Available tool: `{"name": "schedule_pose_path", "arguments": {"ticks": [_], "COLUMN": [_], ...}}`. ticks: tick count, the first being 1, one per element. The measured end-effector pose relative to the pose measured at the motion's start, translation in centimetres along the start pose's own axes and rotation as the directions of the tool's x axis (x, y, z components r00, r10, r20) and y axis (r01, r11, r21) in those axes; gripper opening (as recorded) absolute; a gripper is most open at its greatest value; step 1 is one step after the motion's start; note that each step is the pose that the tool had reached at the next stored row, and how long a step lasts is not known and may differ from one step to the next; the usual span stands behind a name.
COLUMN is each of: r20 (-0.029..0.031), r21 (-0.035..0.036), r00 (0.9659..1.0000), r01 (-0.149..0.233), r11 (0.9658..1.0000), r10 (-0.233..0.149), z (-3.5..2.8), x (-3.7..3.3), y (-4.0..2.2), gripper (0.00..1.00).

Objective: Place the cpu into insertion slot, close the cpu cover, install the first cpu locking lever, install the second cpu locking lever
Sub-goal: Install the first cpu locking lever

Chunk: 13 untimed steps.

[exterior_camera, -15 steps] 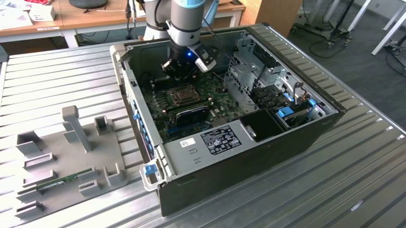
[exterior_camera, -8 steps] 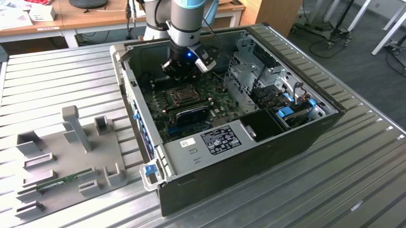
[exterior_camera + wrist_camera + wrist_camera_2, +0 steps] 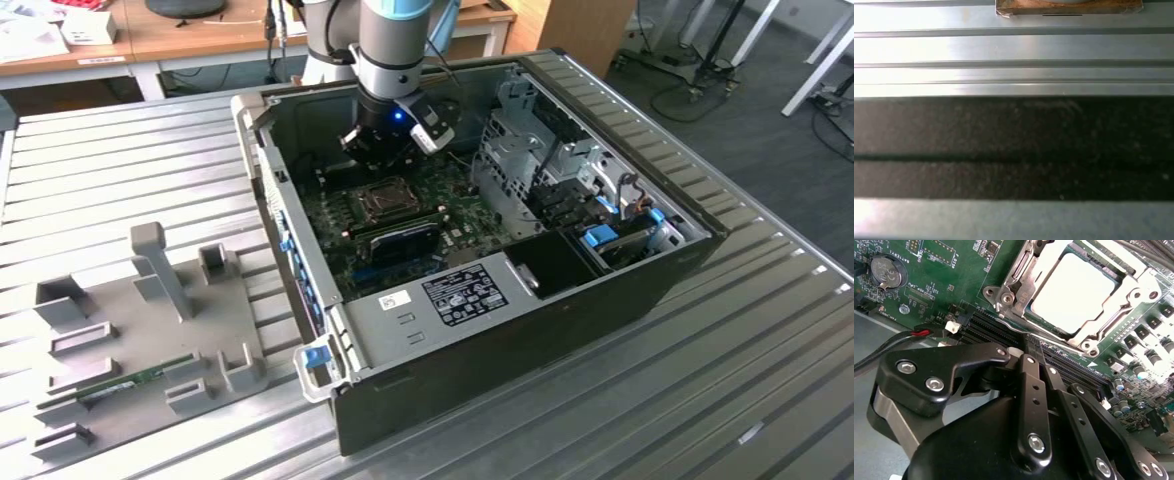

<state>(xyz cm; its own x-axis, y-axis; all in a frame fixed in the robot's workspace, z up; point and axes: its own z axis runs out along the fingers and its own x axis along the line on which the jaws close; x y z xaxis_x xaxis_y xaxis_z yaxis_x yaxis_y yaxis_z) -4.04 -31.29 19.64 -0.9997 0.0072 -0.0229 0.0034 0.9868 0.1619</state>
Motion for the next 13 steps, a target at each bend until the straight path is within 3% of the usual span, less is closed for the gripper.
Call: {"name": "schedule_pose_path", "arguments": {"ticks": [13], "r20": [0.0004], "r21": [-0.0005], "r00": [1.0], "r01": [0.0], "r11": [1.0], "r10": [0.0], "z": [0.08], "x": [0.0], "y": [0.0], "gripper": [0.1]}}
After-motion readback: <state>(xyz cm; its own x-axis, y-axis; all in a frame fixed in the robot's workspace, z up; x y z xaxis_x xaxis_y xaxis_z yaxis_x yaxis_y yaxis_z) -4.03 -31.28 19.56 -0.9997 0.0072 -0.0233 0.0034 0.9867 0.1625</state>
